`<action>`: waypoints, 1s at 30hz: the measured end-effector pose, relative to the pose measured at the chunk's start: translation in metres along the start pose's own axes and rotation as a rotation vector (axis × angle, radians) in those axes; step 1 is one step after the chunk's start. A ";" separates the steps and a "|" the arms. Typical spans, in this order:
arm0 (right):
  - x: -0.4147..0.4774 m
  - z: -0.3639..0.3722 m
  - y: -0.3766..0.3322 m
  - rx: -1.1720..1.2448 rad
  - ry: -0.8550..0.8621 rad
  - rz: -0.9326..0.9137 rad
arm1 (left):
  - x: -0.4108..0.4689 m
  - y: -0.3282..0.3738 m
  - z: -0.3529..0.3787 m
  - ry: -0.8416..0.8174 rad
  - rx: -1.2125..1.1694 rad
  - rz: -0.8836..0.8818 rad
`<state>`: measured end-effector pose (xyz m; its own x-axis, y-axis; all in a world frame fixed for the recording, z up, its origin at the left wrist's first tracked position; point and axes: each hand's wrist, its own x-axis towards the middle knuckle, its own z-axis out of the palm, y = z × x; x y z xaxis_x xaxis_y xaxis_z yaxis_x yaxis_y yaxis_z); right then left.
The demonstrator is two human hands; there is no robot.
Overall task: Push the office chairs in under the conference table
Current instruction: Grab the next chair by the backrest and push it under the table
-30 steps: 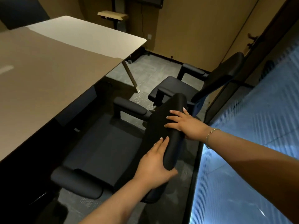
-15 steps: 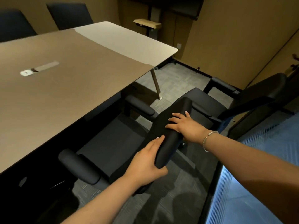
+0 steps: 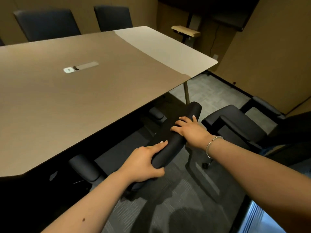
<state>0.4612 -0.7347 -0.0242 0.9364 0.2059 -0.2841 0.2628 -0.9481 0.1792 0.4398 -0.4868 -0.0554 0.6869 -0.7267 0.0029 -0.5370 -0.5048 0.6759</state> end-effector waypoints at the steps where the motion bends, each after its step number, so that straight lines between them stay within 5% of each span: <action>1: 0.009 -0.003 -0.007 -0.001 0.013 -0.008 | -0.001 -0.008 -0.009 0.001 0.013 0.003; 30: 0.137 -0.052 -0.081 0.010 0.096 0.037 | 0.005 -0.130 -0.122 -0.016 -0.052 -0.040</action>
<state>0.5808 -0.6173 -0.0288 0.9636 0.1921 -0.1861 0.2254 -0.9578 0.1784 0.5726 -0.3681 -0.0537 0.6993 -0.7139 -0.0366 -0.4827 -0.5093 0.7124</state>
